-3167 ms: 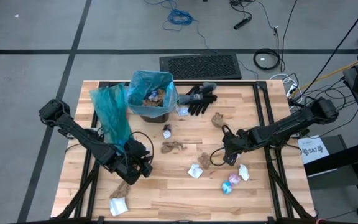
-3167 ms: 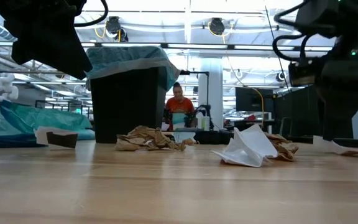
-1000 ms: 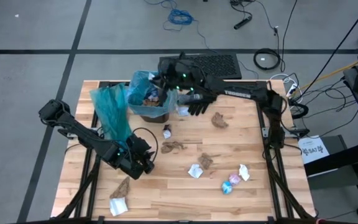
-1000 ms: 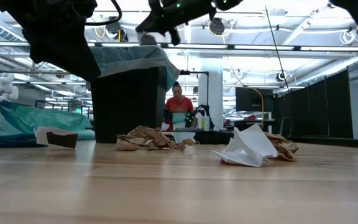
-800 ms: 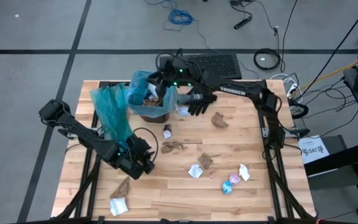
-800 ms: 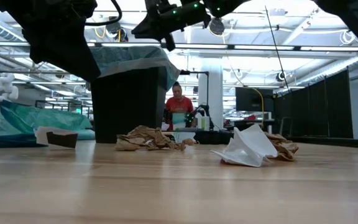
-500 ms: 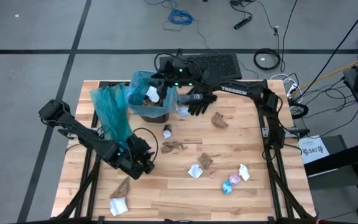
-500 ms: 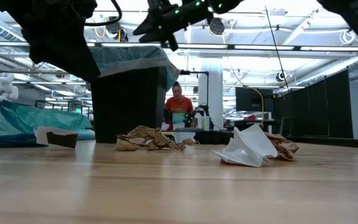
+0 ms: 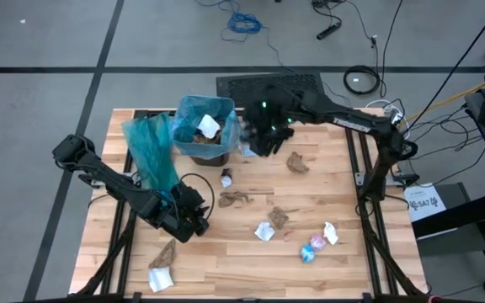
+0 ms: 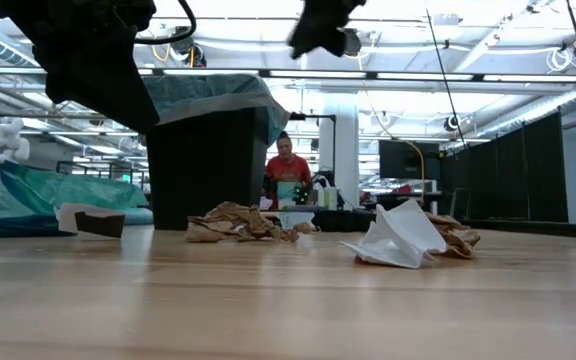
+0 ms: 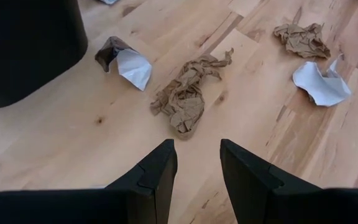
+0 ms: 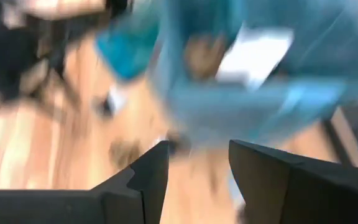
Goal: Place trash/remove bag and relplace
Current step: Put the brown napkin into the trash bin
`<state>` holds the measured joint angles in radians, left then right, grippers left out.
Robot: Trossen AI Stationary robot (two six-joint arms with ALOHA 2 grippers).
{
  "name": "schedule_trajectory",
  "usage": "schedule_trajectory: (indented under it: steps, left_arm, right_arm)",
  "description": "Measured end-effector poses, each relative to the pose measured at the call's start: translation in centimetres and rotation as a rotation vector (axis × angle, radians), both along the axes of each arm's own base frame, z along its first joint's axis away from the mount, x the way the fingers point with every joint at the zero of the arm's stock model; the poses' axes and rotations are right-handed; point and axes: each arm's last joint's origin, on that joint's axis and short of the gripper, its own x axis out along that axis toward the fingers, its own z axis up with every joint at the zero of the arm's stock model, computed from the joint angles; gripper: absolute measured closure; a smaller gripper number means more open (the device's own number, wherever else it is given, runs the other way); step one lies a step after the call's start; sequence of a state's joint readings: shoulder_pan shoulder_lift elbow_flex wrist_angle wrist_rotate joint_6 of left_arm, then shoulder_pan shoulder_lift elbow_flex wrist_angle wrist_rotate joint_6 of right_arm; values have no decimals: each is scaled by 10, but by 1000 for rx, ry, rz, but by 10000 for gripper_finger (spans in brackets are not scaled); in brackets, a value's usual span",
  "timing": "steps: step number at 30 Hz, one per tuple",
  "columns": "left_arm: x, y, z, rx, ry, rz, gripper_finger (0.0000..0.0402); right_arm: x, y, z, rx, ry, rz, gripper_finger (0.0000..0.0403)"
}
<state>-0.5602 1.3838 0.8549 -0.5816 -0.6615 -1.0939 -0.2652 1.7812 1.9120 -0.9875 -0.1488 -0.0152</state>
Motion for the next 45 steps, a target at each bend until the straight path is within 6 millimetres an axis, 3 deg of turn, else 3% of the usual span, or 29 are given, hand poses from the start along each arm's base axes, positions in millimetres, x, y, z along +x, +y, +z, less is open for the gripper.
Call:
schedule_trajectory:
  steps: [4, 11, 18, 24, 31, 40, 42, 45]
  left_arm:
    - [0, 0, 0, -2, -2, 0, 272]
    - [2, -1, 1, -17, -21, -2, 272]
    - [2, -2, 1, -33, -12, -12, 272]
    - [2, -2, 1, -43, -14, -15, 272]
    - [5, -4, 3, -62, -47, -16, 272]
    - [5, -4, 3, -68, -55, -16, 272]
    - [6, -4, 3, -71, -59, -16, 272]
    - [6, -5, 4, -75, -67, -16, 272]
  right_arm:
    - [-10, 37, -25, 23, 169, 69, 253]
    - [-30, 101, -96, 81, 373, 119, 265]
    - [-56, 142, -170, 65, 481, 79, 266]
    - [-62, 155, -204, 103, 386, 68, 266]
    - [-69, 154, -220, 117, 395, 35, 266]
    - [-64, 155, -247, 57, 422, 10, 269]
    - [-64, 157, -251, 26, 437, 26, 288]
    - [-66, 161, -247, -18, 435, 62, 360]
